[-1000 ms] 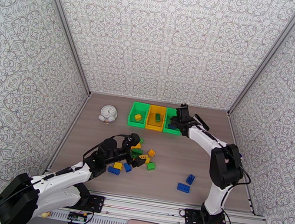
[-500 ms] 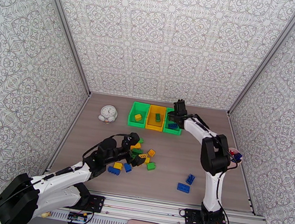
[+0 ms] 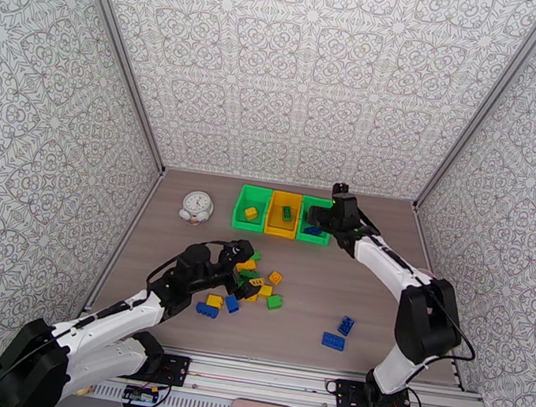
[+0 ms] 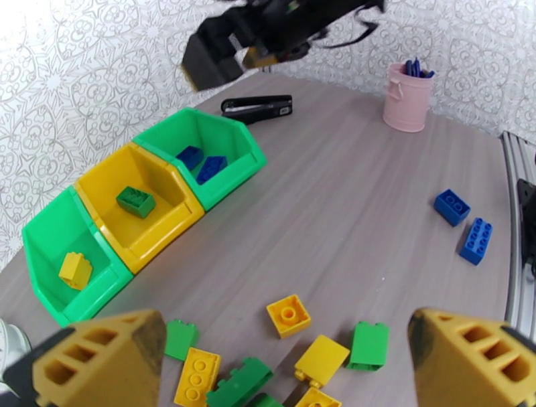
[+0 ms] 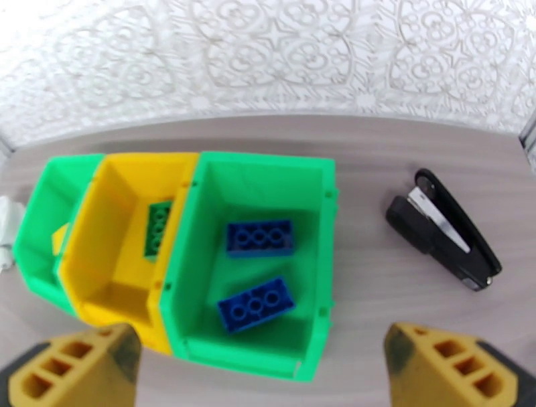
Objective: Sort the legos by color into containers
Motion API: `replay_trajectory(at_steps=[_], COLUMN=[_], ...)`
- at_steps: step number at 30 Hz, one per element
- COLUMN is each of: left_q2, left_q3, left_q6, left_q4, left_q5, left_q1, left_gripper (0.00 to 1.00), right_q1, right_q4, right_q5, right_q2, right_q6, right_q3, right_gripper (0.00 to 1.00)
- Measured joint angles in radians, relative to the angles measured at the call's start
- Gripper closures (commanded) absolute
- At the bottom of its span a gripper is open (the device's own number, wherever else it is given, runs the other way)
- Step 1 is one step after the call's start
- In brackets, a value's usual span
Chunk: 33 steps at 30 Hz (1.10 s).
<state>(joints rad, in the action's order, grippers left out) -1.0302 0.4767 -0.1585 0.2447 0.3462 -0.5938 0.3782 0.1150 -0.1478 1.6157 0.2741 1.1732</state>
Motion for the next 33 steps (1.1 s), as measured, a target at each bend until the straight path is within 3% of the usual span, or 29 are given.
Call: replay_trajectory(at_steps=[5,11,16,22,28,33], left_q2=[0.008,-0.022,-0.146,-0.343,-0.579,-0.732], left_q3=[0.032,0.083,0.184,0.360,0.621,0.735], left_q6=[0.035,0.253,0.467,0.707,0.885,0.919], left_q4=[-0.087,-0.170,-0.278,-0.467,-0.701,-0.801], left_q5=[-0.146,-0.333,-0.496,-0.662,-0.718,-0.705], left_q1=[-0.023,-0.025,-0.035,-0.070,-0.072,-0.069], left_gripper=[0.00,0.00,0.00,0.00,0.01,0.03], right_q1=[0.000,0.000,0.009,0.084,0.093,0.095], right_q4=[-0.099,-0.153,-0.157,-0.108,-0.074,-0.071], right_q5=[0.067,0.210,0.336,0.383,0.389,0.388], right_q2=[-0.161,-0.309,-0.388,-0.420,-0.429,-0.430], right_q6=[-0.029,-0.078,-0.138,-0.249,-0.287,-0.292], right_q3=[-0.188,-0.348,-0.392,-0.393,-0.393,-0.393], right_gripper=[0.00,0.00,0.00,0.00,0.00,0.00])
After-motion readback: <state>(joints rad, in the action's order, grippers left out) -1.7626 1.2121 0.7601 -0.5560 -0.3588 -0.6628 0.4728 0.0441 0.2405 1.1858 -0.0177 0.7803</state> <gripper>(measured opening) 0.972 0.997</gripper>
